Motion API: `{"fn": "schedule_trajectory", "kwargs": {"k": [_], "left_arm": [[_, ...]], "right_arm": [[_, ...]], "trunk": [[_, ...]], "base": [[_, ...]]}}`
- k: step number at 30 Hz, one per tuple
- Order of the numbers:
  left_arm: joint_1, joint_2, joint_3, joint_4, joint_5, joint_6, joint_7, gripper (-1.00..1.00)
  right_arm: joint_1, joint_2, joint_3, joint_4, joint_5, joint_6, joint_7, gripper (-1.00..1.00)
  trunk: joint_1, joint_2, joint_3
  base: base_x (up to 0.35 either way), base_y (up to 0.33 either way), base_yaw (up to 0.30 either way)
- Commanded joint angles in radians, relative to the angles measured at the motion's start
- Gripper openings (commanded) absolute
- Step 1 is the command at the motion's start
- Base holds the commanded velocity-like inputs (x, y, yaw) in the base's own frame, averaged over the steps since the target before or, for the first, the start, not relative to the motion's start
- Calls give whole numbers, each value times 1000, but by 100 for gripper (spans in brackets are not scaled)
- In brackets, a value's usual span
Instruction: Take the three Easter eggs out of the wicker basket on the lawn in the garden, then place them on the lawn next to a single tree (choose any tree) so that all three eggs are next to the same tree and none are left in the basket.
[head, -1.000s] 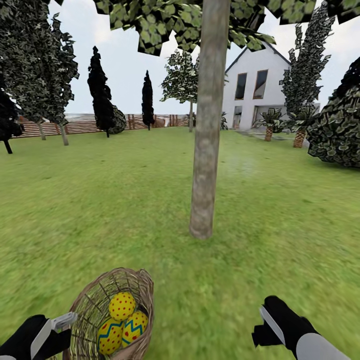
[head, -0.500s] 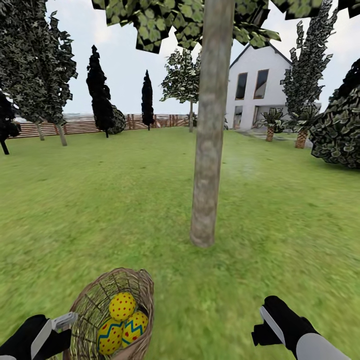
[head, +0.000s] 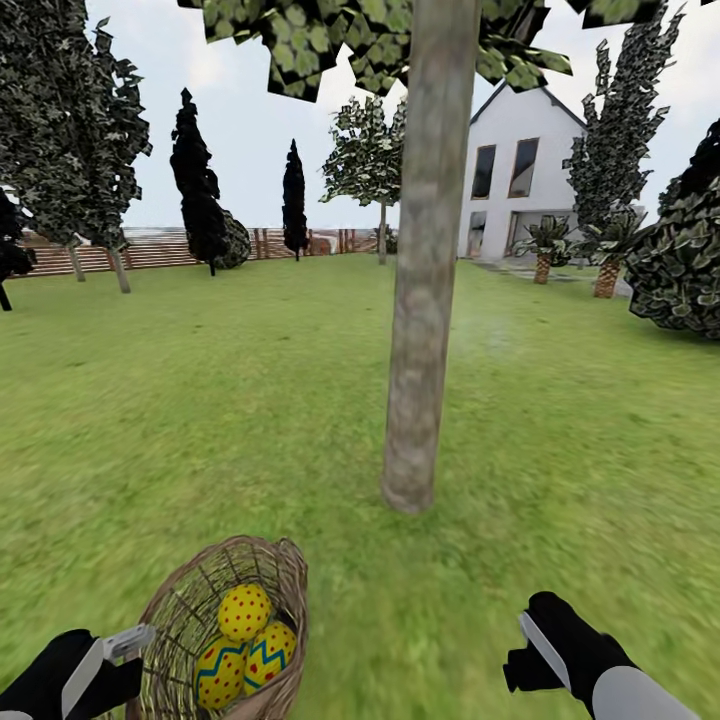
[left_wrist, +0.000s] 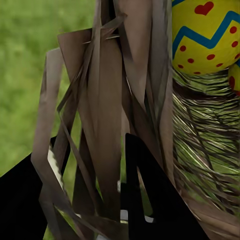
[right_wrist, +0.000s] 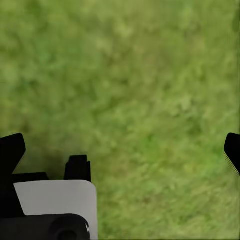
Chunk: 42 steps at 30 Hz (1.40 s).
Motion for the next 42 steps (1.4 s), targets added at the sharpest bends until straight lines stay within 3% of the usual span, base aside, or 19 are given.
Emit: {"fn": "schedule_trajectory", "kwargs": {"k": [1, 42], "left_arm": [[-1, -1, 6, -1, 9, 6, -3, -100], [-1, -2, 4, -2, 9, 6, -2, -100]], "right_arm": [[-1, -1, 8, -1, -9, 4, -4, 100], [-1, -1, 8, -1, -8, 4, -4, 100]], "trunk": [[1, -1, -1], [1, -1, -1]], "base": [[336, 0, 0], [324, 0, 0]]}}
